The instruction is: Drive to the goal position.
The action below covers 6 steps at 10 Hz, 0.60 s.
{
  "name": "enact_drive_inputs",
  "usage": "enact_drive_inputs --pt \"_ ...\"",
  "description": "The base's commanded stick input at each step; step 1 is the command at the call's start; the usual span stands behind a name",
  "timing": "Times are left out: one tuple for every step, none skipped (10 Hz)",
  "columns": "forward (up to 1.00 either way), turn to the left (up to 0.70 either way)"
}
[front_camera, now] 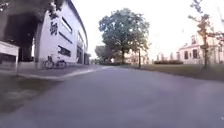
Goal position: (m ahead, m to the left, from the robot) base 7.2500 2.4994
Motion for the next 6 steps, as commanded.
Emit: enact_drive_inputs --pt "0.50 0.00" --pt "0.50 0.00" --pt "0.50 0.00" --pt "0.50 0.00" --pt "0.50 0.00" --pt "0.50 0.00"
